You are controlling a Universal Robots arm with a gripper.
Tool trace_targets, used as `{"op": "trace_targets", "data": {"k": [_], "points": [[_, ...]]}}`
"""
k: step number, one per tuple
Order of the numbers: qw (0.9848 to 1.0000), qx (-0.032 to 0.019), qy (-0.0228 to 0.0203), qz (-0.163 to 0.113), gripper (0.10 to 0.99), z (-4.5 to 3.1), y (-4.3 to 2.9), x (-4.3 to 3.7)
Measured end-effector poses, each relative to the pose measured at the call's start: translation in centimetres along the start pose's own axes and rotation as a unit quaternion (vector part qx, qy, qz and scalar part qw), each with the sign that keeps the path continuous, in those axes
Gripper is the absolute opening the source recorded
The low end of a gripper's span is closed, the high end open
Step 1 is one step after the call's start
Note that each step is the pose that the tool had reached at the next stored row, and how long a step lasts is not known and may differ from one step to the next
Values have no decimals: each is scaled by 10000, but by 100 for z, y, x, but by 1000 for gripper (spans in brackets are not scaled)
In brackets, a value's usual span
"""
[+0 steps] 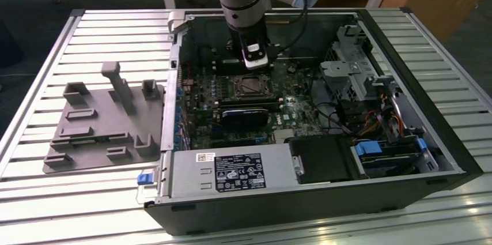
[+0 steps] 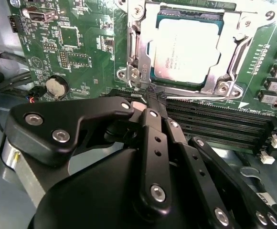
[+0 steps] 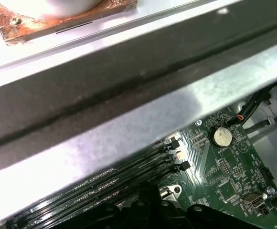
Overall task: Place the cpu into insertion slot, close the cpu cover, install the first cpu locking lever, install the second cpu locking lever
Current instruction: 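Install the first cpu locking lever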
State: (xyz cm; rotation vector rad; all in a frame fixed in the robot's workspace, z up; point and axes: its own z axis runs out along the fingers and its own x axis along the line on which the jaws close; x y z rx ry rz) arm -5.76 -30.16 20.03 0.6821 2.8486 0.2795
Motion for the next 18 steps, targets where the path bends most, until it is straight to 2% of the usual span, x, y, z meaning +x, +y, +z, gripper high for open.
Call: {"op": "trace_targets", "data": {"k": [18], "points": [[10000, 15, -6, -3, 102, 17, 28, 33]]}}
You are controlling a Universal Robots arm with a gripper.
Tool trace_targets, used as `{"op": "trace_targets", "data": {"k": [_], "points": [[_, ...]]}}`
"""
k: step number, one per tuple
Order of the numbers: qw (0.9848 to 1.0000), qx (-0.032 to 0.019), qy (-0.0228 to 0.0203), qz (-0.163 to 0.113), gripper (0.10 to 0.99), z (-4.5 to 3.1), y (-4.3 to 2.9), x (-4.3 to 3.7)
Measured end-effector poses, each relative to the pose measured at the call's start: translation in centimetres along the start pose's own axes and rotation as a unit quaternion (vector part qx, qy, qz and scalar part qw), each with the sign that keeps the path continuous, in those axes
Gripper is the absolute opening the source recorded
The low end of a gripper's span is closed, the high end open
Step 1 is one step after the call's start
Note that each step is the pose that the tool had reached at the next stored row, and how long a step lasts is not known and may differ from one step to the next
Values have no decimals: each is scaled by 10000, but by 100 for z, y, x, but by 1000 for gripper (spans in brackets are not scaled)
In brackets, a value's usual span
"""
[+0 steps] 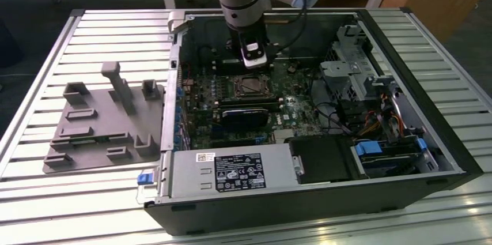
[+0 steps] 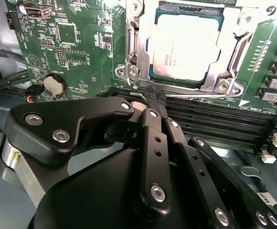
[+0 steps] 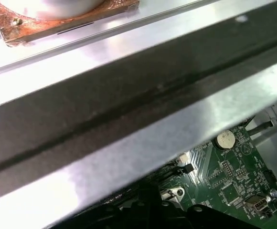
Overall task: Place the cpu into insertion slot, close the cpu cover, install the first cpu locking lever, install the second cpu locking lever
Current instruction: 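Install the first cpu locking lever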
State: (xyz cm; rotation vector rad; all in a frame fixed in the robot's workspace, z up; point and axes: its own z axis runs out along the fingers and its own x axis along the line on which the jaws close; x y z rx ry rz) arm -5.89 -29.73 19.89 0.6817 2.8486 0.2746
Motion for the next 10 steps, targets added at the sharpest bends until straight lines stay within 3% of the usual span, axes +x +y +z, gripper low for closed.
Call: {"op": "trace_targets", "data": {"k": [4, 10], "points": [[10000, 10, -5, -3, 102, 7, 1, 11], [10000, 77, -40, -21, 102, 34, -8, 20]]}}
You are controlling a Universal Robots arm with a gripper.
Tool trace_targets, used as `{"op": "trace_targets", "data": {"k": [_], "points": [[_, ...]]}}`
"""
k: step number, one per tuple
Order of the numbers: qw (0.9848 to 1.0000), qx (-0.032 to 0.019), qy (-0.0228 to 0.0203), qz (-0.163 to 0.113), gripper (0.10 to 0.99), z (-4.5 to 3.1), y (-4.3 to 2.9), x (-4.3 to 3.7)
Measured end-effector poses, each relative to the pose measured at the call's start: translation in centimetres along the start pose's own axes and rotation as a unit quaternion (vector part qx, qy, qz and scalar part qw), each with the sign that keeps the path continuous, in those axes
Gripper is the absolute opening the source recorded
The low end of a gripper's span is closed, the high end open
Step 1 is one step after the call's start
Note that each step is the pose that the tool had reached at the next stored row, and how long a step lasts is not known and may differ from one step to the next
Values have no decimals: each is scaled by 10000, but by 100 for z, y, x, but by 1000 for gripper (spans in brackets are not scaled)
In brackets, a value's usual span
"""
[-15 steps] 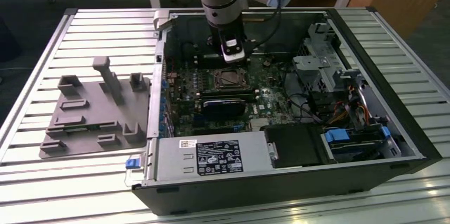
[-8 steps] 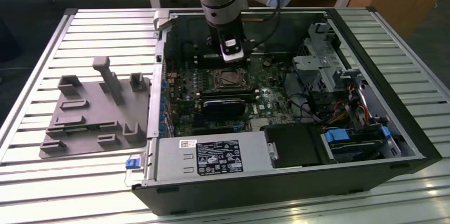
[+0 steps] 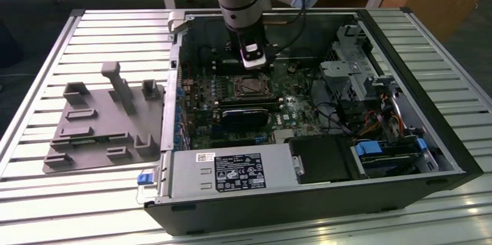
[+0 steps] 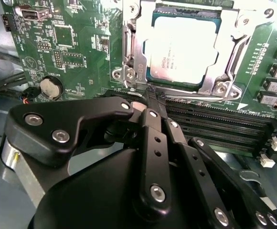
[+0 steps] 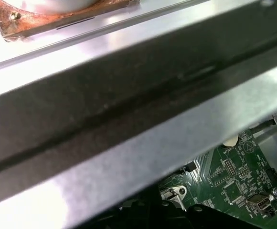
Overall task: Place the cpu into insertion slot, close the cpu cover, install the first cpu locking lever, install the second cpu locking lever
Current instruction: 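Install the first cpu locking lever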
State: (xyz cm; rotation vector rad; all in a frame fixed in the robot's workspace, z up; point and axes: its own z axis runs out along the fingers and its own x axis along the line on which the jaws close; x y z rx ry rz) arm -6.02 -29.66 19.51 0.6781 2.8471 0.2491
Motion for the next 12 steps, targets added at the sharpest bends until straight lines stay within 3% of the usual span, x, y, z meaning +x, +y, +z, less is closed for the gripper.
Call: {"op": "trace_targets", "data": {"k": [6, 12], "points": [[10000, 72, -39, -21, 102, 21, -5, 6], [10000, 78, -41, -22, 102, 26, -7, 8]]}}
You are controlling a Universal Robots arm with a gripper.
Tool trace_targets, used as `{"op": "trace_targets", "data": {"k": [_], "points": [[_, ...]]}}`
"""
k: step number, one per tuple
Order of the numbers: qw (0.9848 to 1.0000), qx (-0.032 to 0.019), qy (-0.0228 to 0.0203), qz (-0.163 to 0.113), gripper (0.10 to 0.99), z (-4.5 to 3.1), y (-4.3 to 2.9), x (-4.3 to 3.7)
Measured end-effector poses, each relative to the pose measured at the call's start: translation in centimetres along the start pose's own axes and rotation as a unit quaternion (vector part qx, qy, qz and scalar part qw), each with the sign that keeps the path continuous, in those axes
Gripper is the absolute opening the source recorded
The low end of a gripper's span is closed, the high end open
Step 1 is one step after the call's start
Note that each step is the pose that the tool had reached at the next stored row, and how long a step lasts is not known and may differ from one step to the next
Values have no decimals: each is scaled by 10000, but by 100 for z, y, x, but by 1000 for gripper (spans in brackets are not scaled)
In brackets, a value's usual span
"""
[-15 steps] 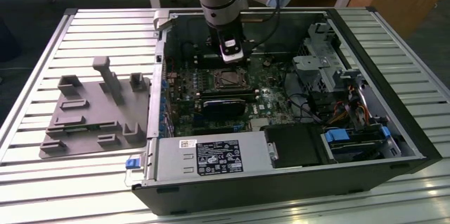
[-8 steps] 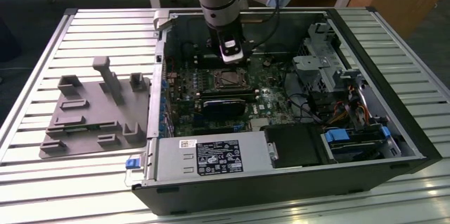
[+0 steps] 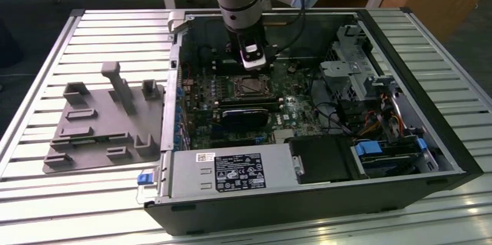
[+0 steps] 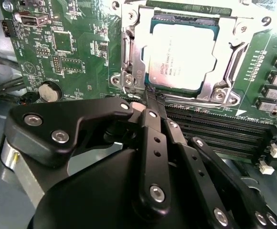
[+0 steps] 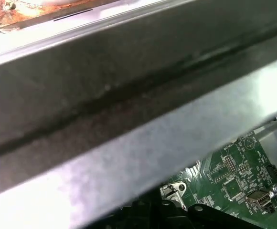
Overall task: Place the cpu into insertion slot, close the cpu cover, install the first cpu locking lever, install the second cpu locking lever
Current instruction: 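Install the first cpu locking lever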
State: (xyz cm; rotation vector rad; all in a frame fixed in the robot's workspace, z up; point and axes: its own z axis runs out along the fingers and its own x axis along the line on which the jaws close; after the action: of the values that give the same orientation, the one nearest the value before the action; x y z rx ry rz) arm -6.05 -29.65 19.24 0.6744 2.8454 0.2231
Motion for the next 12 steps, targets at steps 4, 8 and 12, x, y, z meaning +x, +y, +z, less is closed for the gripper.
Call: {"op": "trace_targets", "data": {"k": [4, 8, 12], "points": [[10000, 2, -3, -1, 102, -10, 3, -2], [10000, 34, -17, -9, 102, -78, 16, -13], [10000, 84, -41, -23, 102, -162, 33, -28]]}}
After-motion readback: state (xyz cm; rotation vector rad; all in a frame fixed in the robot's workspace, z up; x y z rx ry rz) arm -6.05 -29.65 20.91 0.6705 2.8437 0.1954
